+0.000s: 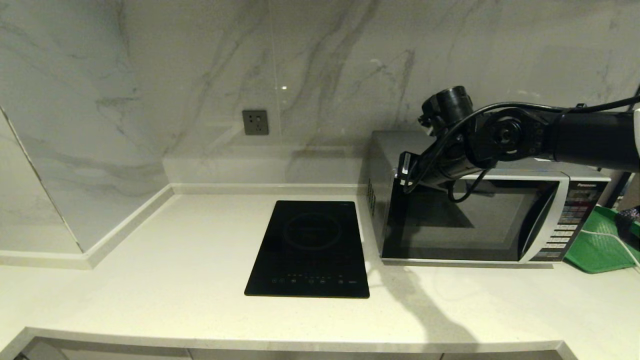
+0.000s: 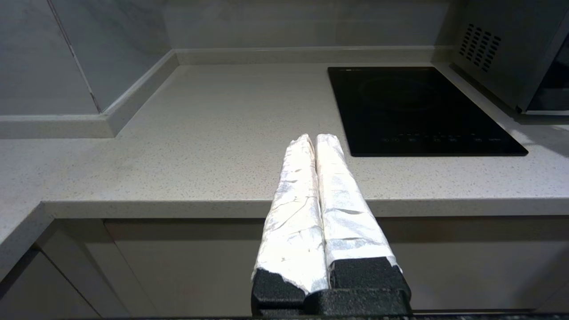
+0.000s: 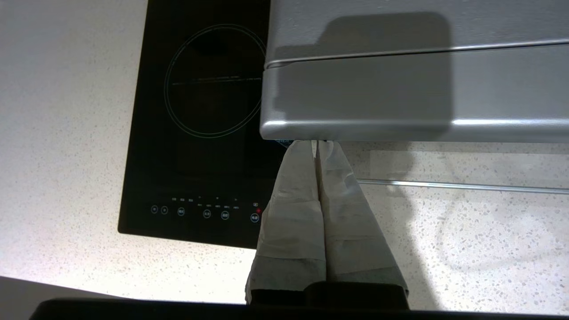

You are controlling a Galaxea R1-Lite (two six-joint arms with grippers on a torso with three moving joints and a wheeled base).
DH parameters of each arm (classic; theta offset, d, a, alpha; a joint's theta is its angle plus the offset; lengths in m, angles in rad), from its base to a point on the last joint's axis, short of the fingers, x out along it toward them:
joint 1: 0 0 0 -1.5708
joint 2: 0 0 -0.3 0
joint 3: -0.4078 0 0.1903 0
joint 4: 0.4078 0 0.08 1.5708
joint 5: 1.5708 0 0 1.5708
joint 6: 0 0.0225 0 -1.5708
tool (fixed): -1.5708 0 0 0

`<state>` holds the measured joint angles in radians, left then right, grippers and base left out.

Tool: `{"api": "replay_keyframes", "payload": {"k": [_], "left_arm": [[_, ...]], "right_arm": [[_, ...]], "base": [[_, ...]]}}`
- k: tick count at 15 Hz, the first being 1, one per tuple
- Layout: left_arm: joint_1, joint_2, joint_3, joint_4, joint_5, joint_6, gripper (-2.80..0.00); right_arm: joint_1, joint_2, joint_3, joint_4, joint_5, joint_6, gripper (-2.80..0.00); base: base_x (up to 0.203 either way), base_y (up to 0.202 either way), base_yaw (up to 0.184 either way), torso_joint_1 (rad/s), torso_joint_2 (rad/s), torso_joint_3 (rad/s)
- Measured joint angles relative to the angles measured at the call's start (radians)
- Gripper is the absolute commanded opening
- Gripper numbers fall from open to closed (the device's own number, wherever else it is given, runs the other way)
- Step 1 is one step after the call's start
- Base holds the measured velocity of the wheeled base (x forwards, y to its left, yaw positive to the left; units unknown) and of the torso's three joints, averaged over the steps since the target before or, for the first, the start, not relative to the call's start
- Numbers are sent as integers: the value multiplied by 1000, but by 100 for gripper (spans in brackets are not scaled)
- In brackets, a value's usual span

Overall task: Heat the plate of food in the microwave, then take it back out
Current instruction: Close the microwave oven, then open the microwave oven

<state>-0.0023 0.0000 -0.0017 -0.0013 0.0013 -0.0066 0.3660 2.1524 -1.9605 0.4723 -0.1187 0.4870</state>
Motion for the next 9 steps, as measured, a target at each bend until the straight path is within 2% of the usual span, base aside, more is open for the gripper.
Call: {"api": "replay_keyframes", "payload": {"k": [4, 7, 9], "left_arm": [[0, 0, 0, 0, 0, 0, -280], [0, 0, 0, 0, 0, 0, -280], [0, 0, 0, 0, 0, 0, -280]], "right_arm": [[3, -117, 145, 1, 20, 4, -280], [6, -305, 300, 10, 43, 1, -280], [-2, -466, 373, 65, 45, -21, -280]], "base": [[0, 0, 0, 0, 0, 0], [0, 0, 0, 0, 0, 0], [0, 0, 0, 0, 0, 0]]}}
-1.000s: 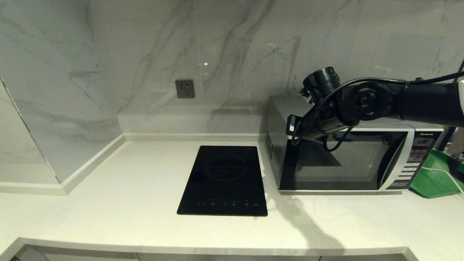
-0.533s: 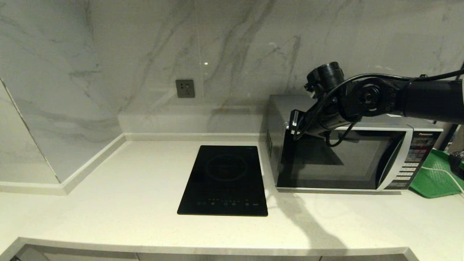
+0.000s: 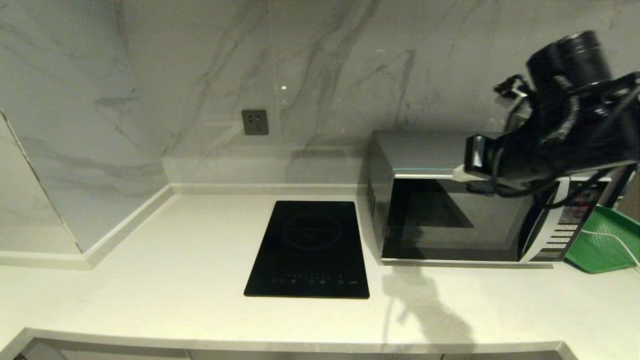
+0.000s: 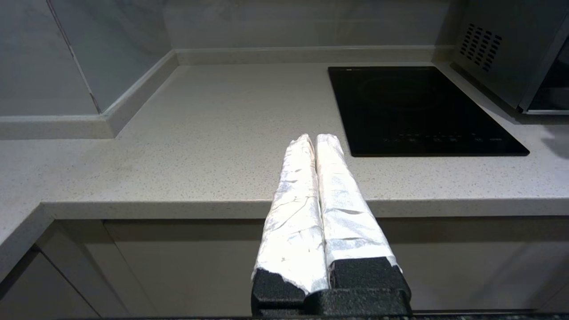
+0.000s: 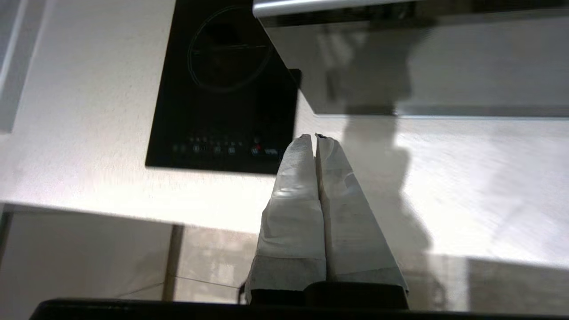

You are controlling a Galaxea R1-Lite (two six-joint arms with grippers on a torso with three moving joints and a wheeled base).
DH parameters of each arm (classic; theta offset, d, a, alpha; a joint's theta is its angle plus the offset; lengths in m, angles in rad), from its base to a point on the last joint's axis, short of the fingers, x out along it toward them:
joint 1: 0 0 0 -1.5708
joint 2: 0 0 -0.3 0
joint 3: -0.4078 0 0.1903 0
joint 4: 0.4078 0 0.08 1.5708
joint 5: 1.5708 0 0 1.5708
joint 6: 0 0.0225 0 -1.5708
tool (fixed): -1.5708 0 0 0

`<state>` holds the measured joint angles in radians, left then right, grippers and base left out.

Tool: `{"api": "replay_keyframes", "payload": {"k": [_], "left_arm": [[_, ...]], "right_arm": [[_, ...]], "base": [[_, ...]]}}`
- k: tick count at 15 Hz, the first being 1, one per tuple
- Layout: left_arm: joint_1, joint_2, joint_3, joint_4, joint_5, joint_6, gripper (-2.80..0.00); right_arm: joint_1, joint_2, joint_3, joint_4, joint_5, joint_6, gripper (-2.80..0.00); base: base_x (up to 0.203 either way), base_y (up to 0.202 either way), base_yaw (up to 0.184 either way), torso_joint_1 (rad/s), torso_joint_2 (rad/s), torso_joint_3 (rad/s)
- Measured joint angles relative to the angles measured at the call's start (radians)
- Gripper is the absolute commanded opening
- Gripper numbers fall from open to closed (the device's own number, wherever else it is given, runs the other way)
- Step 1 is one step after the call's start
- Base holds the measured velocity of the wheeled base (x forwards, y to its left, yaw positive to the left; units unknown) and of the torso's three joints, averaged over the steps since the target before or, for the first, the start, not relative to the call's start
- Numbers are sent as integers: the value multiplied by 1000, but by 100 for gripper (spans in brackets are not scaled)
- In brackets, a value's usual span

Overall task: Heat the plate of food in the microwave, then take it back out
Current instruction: Open the microwave oven

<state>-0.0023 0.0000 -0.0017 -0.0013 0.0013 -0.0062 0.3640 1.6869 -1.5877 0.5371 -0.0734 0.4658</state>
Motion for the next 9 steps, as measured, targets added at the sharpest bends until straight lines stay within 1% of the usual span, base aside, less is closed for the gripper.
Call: {"api": "replay_keyframes", "payload": {"k": [2, 3, 4, 7, 8, 9], "left_arm": [[0, 0, 0, 0, 0, -1, -280], [0, 0, 0, 0, 0, 0, -280], [0, 0, 0, 0, 0, -1, -280], [0, 0, 0, 0, 0, 0, -280], [0, 0, 0, 0, 0, 0, -280], [0, 0, 0, 0, 0, -1, -280]], "right_arm": [[-7, -162, 15, 114, -19, -50, -280], [-8, -243, -12, 203, -38, -75, -280], [-8, -310, -67, 300, -66, -98, -280], [-6, -468, -312, 620, -171, -145, -280], [-20, -528, -367, 721, -219, -179, -280], [-59, -578, -391, 788, -252, -223, -280]], "base": [[0, 0, 0, 0, 0, 0], [0, 0, 0, 0, 0, 0], [0, 0, 0, 0, 0, 0], [0, 0, 0, 0, 0, 0], [0, 0, 0, 0, 0, 0], [0, 0, 0, 0, 0, 0]]}}
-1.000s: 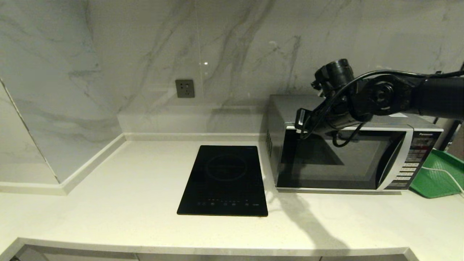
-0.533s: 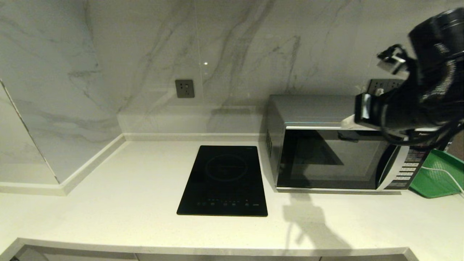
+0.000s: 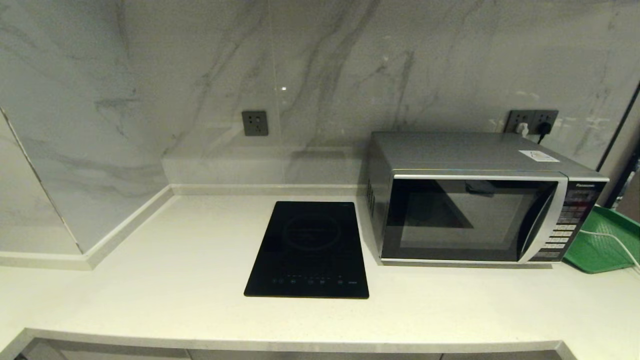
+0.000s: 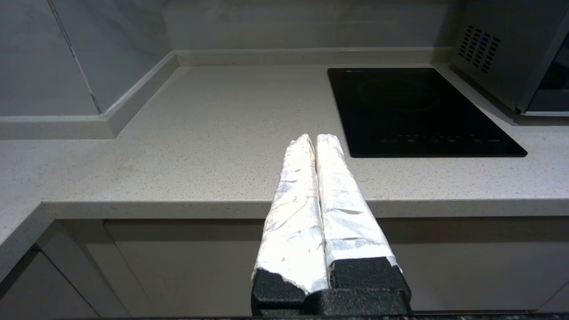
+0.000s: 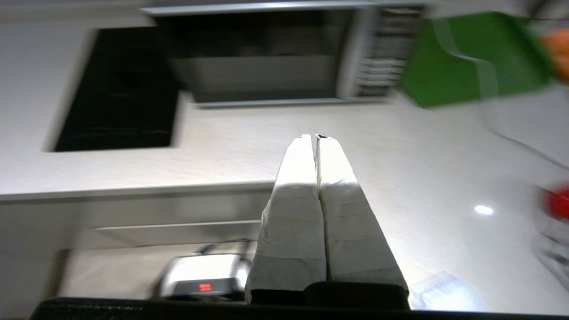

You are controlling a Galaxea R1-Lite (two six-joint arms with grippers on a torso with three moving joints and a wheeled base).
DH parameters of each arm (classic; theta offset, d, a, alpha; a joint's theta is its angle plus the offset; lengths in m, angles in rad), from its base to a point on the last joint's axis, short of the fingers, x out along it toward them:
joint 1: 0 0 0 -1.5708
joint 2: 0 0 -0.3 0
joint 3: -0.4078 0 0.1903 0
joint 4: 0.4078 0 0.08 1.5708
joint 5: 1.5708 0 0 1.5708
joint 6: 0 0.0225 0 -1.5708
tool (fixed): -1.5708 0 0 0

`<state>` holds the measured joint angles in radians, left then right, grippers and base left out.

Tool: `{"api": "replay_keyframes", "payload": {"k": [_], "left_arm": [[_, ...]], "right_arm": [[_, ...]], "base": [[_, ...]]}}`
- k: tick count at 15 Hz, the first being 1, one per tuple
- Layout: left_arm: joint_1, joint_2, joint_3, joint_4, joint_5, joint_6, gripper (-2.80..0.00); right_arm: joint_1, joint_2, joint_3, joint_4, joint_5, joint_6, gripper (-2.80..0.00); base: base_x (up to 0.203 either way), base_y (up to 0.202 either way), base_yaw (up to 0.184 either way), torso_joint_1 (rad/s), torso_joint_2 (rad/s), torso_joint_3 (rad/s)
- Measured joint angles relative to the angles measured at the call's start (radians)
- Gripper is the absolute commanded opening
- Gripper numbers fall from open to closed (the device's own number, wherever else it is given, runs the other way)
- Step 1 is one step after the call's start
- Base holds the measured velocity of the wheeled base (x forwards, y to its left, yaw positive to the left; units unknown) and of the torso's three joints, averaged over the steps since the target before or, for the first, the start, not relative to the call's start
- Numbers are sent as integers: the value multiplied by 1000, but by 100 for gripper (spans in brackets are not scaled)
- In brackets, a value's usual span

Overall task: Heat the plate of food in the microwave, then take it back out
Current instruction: Open the microwave oven

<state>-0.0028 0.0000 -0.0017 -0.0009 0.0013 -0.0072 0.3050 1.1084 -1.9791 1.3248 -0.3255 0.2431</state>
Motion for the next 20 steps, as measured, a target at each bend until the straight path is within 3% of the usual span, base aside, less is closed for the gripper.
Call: {"api": "replay_keyframes", "payload": {"k": [2, 4, 8, 13, 16, 20], "left_arm": [[0, 0, 0, -1, 0, 1, -280], [0, 0, 0, 0, 0, 1, -280], [0, 0, 0, 0, 0, 1, -280], [0, 0, 0, 0, 0, 0, -280], [0, 0, 0, 0, 0, 1, -280], [1, 0, 0, 0, 0, 0, -280]], "right_arm": [[-128, -97, 2, 76, 8, -109, -280], [-193, -176, 55, 100, 45, -126, -280], [-235, -311, 215, 90, 149, -80, -280], [-309, -625, 551, 29, 173, -79, -280], [-353, -773, 691, -18, 183, -21, -280], [-307, -930, 867, -161, 181, -133, -280]], "base": [[0, 0, 0, 0, 0, 0], [0, 0, 0, 0, 0, 0], [0, 0, 0, 0, 0, 0], [0, 0, 0, 0, 0, 0], [0, 0, 0, 0, 0, 0], [0, 0, 0, 0, 0, 0]]}}
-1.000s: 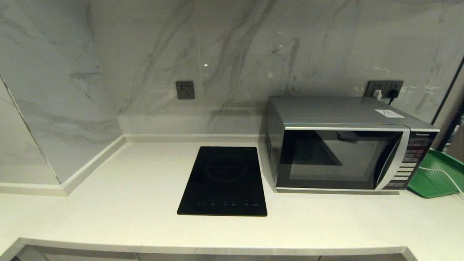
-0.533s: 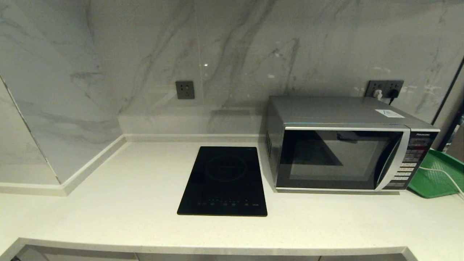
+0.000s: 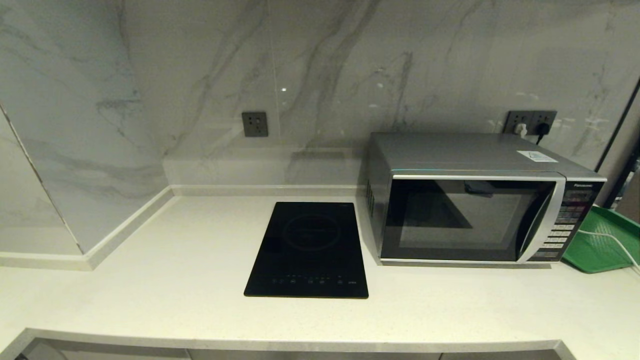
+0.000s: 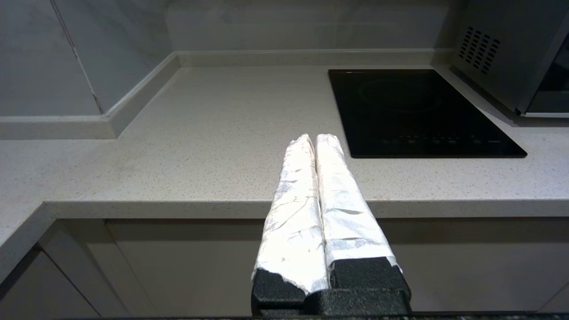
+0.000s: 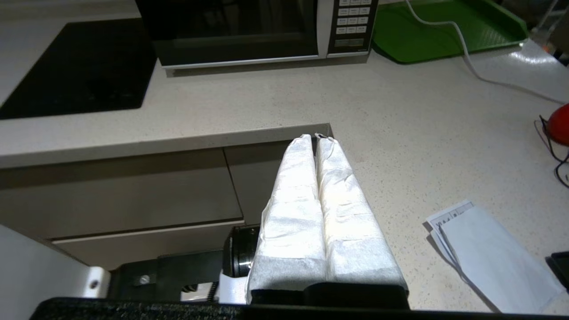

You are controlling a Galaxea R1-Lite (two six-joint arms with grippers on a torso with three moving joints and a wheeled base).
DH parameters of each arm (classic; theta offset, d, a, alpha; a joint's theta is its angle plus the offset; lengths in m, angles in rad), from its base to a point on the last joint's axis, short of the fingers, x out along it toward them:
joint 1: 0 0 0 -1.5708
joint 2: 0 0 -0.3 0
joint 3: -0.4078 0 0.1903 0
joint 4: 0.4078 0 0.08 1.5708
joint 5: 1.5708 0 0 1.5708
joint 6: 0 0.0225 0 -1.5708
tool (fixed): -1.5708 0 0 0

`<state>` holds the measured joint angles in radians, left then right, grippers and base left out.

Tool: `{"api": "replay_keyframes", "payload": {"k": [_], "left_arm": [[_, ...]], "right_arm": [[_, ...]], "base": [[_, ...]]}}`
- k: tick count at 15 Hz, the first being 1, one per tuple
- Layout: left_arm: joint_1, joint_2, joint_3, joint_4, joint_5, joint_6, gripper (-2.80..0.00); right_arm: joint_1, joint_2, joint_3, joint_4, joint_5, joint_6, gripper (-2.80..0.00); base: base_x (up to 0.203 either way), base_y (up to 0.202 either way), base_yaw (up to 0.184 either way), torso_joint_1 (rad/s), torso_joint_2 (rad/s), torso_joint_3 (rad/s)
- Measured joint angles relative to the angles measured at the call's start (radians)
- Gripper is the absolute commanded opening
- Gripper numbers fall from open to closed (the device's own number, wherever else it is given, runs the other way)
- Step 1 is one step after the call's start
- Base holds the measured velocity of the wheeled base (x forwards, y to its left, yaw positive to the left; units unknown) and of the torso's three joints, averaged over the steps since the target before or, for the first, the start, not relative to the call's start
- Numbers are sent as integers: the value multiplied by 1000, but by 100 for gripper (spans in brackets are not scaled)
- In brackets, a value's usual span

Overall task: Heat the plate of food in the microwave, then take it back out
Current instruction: Open the microwave oven

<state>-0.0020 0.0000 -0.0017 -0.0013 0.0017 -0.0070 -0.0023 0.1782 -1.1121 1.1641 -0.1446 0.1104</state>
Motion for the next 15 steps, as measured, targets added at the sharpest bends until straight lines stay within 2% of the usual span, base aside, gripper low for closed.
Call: {"api": "replay_keyframes", "payload": {"k": [3, 6, 8, 11, 13, 15], "left_arm": [[0, 0, 0, 0, 0, 0, -280], [0, 0, 0, 0, -1, 0, -280], [0, 0, 0, 0, -1, 0, -280], [0, 0, 0, 0, -1, 0, -280], [0, 0, 0, 0, -1, 0, -280], [0, 0, 0, 0, 0, 0, -280]], "right_arm": [[3, -123, 208, -115, -3, -72, -280], [2, -165, 491, -343, -5, -109, -280], [2, -175, 724, -584, -4, -150, -280], [2, -178, 988, -976, 7, -225, -280], [2, -178, 1045, -1125, 62, -201, -280], [2, -178, 1076, -1134, 141, -213, -280]], "base": [[0, 0, 0, 0, 0, 0], [0, 0, 0, 0, 0, 0], [0, 0, 0, 0, 0, 0], [0, 0, 0, 0, 0, 0], [0, 0, 0, 0, 0, 0], [0, 0, 0, 0, 0, 0]]}}
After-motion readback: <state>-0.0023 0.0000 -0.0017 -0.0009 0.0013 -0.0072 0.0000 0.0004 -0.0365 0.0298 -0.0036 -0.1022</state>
